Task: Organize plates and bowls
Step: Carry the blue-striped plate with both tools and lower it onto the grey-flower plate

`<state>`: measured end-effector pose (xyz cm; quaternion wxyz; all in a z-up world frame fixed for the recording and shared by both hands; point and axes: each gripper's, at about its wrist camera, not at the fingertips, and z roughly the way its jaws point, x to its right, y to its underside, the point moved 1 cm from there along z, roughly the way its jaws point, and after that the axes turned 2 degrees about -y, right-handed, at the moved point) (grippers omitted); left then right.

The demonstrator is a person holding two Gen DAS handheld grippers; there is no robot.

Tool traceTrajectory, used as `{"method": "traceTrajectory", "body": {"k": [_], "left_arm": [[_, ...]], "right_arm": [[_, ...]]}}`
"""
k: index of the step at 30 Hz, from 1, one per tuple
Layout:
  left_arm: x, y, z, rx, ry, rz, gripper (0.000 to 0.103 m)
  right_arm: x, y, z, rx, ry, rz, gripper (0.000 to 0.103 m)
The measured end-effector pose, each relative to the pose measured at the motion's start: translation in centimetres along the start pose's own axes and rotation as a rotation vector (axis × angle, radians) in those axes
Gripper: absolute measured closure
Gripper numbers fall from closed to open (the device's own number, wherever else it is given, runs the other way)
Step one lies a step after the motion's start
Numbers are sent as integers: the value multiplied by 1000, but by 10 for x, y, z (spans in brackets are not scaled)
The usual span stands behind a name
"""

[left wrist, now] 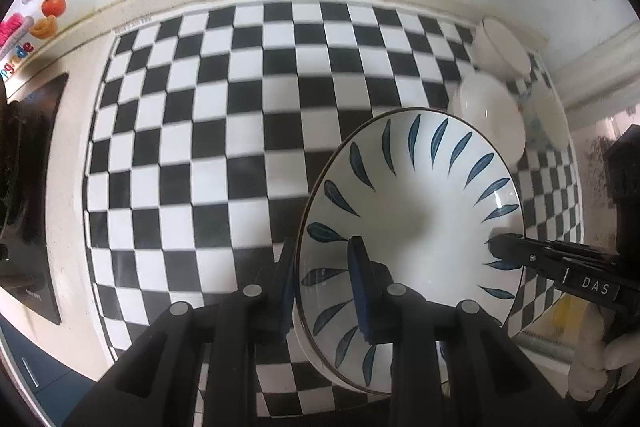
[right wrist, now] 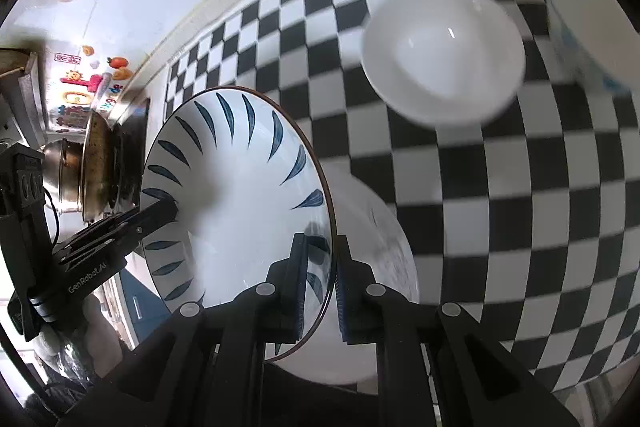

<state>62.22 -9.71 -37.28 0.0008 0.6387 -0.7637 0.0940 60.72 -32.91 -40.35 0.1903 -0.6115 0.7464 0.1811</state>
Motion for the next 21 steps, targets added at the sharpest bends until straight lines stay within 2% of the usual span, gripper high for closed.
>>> {"method": "traceTrajectory", "body": {"k": [7, 16, 21], "left_arm": [[9, 20, 29, -71, -12, 20, 81], [10, 35, 55, -119, -6, 12, 80], [8, 35, 60, -123, -9, 5, 80]], "right_arm": [[23, 30, 25, -44, 21, 31, 89], [33, 42, 42, -77, 62, 19, 89], [24, 40, 49, -79, 83, -7, 89]]}}
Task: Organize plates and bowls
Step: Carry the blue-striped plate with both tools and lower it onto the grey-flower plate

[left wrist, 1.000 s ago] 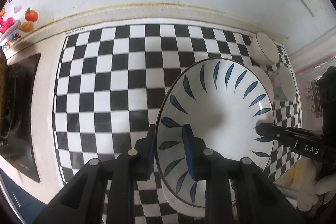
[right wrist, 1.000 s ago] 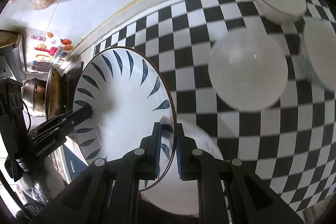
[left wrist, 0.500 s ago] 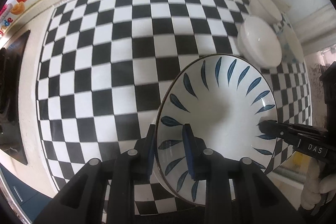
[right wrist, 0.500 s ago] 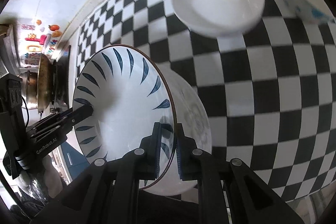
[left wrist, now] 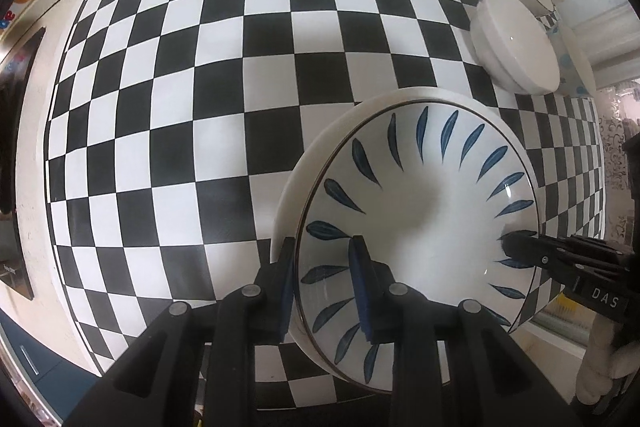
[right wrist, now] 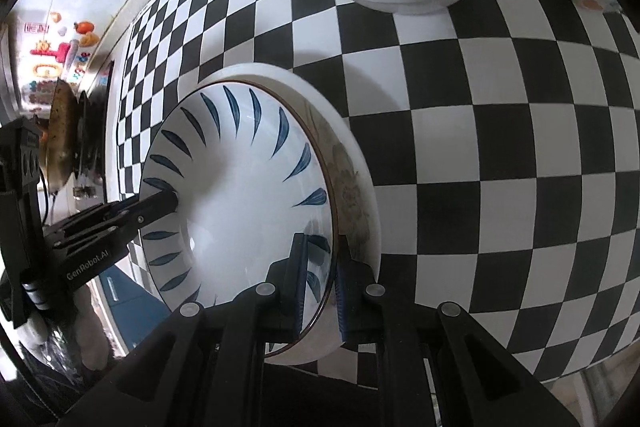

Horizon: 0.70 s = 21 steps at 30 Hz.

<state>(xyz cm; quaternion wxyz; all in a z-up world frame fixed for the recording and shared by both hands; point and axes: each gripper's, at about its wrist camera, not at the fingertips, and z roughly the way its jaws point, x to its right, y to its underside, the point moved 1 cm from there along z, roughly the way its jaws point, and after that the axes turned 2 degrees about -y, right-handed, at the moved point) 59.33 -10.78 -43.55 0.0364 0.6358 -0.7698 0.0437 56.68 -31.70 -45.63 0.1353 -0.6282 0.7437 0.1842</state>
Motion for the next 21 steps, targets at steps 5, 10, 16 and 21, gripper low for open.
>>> {"method": "traceTrajectory", "body": {"k": [5, 10, 16, 21], "left_arm": [[3, 1, 0, -2, -10, 9, 79], [1, -1, 3, -16, -8, -22, 79], [2, -2, 7, -38, -9, -36, 79], [1, 0, 9, -42, -19, -33, 79]], "right_arm": [[-4, -3, -1, 10, 26, -16, 89], [-7, -7, -1, 8, 57, -4, 88], [-6, -8, -2, 1, 60, 21, 87], [-2, -9, -3, -17, 56, 33, 86]]}}
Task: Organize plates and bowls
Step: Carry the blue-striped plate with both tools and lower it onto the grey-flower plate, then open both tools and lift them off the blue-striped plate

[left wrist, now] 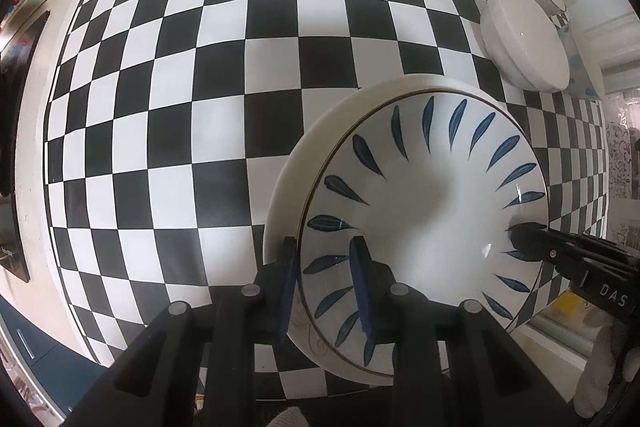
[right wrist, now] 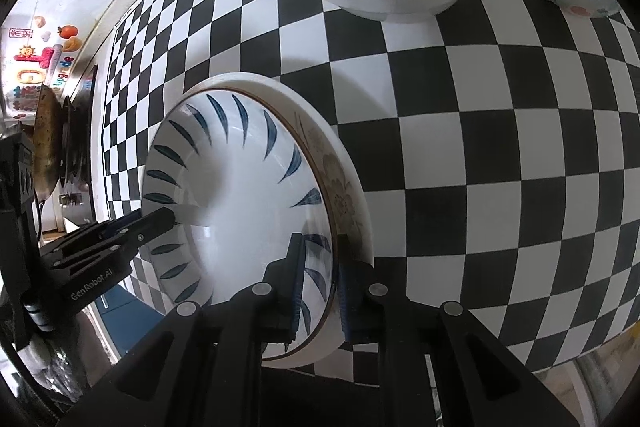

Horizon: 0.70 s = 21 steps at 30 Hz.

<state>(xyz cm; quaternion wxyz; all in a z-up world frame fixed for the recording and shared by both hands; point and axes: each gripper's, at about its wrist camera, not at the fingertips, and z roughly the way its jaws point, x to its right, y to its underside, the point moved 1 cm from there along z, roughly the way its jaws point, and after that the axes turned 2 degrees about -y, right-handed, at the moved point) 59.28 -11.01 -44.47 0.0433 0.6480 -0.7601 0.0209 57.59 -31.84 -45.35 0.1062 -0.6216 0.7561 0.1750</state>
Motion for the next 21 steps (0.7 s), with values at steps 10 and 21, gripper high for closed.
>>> {"method": "traceTrajectory", "body": {"k": [10, 21], "left_arm": [[9, 11, 0, 4, -14, -4, 67], [27, 24, -13, 70, -55, -12, 20]], "right_arm": [[-11, 3, 0, -33, 65, -30, 78], [-37, 10, -24, 70, 210, -101, 32]]}}
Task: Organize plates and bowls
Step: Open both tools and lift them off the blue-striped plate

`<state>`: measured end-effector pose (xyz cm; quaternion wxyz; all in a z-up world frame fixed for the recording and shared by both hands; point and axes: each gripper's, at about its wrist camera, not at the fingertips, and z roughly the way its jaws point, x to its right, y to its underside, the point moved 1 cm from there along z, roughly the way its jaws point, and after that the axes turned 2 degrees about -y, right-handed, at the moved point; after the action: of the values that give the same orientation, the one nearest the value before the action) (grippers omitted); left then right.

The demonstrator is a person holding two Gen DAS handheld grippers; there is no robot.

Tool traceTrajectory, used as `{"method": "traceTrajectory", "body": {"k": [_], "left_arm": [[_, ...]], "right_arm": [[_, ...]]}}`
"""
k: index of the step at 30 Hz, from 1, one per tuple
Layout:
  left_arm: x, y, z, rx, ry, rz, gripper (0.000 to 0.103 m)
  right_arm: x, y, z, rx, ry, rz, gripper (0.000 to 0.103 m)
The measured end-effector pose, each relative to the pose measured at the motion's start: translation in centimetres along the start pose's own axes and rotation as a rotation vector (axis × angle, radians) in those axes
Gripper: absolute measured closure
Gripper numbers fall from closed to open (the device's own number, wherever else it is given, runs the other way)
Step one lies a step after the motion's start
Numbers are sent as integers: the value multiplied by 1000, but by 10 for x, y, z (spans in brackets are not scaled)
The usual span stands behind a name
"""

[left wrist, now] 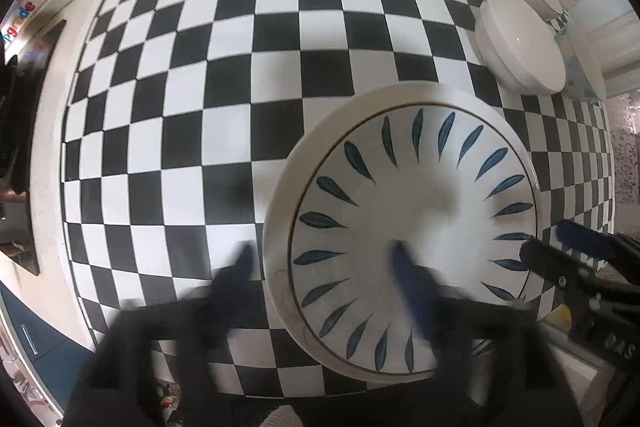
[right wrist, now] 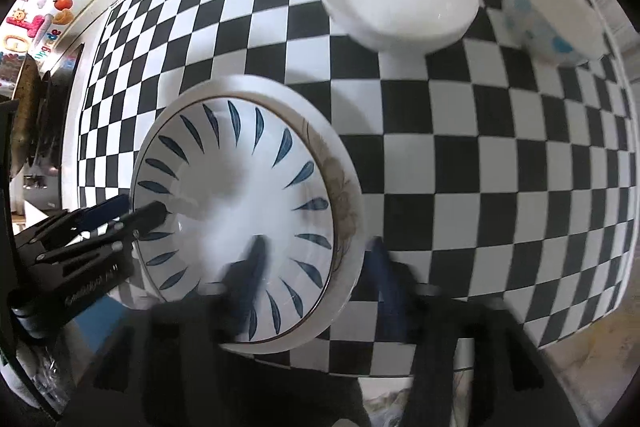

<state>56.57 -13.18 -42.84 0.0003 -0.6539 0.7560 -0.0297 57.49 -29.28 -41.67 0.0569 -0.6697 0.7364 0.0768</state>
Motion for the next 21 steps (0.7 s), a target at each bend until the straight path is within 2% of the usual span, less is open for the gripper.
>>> {"method": "traceTrajectory", "body": {"k": [2, 4, 9, 11, 12, 15, 21], "left_arm": [[2, 2, -5, 20, -9, 0, 18], [4, 3, -6, 26, -6, -7, 18], [0, 8, -22, 45, 4, -16, 18], [3, 16, -36, 70, -19, -15, 18], [-3, 9, -44, 83, -22, -14, 18], [-2, 19, -72, 129, -42, -13, 18], [-1, 40, -138, 225, -75, -17, 18]], "right_arm": [[-3, 2, -3, 8, 21, -7, 29], [-3, 4, -5, 13, 40, -15, 19], [-2, 9, -10, 24, 73, -21, 18], [-2, 13, -19, 38, 70, -16, 18], [-1, 15, -24, 43, 69, -19, 18], [-3, 25, -51, 88, 58, -22, 18], [-19, 53, -133, 238, 65, -42, 18]]}}
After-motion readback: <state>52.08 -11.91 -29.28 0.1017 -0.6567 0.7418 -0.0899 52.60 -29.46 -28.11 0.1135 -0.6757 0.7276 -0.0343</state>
